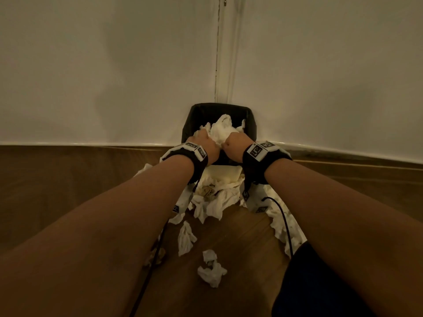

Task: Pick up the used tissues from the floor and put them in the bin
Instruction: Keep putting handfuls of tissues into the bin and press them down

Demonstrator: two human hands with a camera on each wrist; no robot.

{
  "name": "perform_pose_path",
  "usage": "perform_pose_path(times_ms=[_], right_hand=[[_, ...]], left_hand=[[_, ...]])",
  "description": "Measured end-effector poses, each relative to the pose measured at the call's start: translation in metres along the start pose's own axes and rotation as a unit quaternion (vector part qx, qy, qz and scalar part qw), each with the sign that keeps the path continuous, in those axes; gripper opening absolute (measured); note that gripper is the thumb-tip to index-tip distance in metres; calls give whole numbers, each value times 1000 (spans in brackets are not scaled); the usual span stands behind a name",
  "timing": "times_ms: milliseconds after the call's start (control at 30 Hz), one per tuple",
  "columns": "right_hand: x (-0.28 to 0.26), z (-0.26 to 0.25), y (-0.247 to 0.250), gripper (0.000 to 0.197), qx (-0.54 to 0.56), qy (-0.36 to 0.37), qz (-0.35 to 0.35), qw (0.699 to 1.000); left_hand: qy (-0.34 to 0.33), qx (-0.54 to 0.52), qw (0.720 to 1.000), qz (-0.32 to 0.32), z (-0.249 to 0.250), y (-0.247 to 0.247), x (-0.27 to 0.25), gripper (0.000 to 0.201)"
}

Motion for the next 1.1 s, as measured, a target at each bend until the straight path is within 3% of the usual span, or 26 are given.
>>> perform_pose_path(times_ms=[67, 133, 200, 300, 367, 533, 600, 867, 1000, 1100], right_hand=[[3, 1, -7, 41, -36, 11, 21, 999], [8, -1, -8, 44, -17, 32, 24, 999], [9, 1, -7, 42, 16, 7, 24, 1000], [4, 4, -9, 42, 57, -13, 29, 998], [-3, 5, -9, 45, 56, -21, -8, 998], [-8, 14, -3, 46, -28, -38, -38, 998], [-16, 17, 8, 33, 9, -43, -3, 999], [-69, 19, 44, 31, 19, -24, 154, 988], [-97, 1, 49, 31, 23, -18, 191, 981], [-107, -27, 34, 37, 29, 16, 140, 990]], left_hand=[[-27, 44, 998, 21, 0, -5, 2, 43], [-28, 26, 998, 58, -3, -8, 5, 41], [-18, -9, 996, 83, -4, -7, 4, 40], [-55, 12, 998, 28, -6, -11, 1, 39], [-61, 6, 998, 8, -11, -12, 1, 39], [-18, -72, 995, 60, -20, -1, -10, 44], [-14, -78, 992, 95, -24, 3, -18, 42], [-2, -121, 963, 239, -30, 1, -64, 34], [10, -168, 957, 235, -31, -16, -83, 23], [21, -198, 965, 169, -31, -39, -94, 22]])
Point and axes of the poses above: each hand's wrist, its own x-axis towards the middle knuckle, its own y-axis out of the back of the hand, z = x × y, the point moved 1 cm from there along x, towards the middle knuckle, and after that the axes turned 5 degrees about -x, right-handed, at the moved point
